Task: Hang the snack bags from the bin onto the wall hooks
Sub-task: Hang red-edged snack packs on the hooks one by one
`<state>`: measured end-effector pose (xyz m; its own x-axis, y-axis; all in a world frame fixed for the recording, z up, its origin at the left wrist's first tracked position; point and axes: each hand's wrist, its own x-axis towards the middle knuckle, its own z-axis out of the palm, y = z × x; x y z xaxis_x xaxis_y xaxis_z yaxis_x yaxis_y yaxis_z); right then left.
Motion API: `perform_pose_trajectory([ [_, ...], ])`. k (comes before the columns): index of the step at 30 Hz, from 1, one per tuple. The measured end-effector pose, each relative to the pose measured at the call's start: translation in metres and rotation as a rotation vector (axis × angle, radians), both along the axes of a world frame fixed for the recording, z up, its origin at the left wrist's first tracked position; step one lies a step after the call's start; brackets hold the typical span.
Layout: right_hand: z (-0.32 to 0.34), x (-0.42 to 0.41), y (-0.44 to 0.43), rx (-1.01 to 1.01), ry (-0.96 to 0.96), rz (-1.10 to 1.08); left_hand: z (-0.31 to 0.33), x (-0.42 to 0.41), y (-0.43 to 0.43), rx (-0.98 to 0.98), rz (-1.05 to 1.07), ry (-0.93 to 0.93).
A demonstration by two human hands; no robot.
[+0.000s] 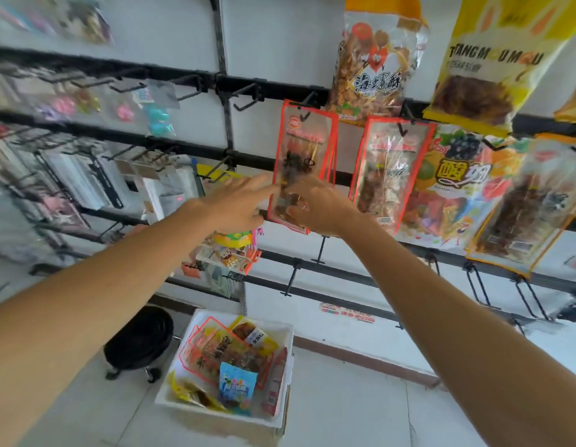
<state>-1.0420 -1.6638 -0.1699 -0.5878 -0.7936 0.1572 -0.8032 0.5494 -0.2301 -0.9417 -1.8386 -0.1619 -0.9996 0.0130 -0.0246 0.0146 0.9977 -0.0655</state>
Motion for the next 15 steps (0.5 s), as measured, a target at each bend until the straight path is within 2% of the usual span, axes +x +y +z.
perform_pose_trajectory([
  [4, -0.010, 0.028, -0.004, 0.037, -0.082, 0.065, -0.008, 0.052, 0.005, 0.008, 0.174, -0.053],
  [15, -0.092, 0.109, -0.041, 0.172, -0.331, 0.271, -0.079, 0.157, -0.006, 0.165, 0.379, -0.209],
])
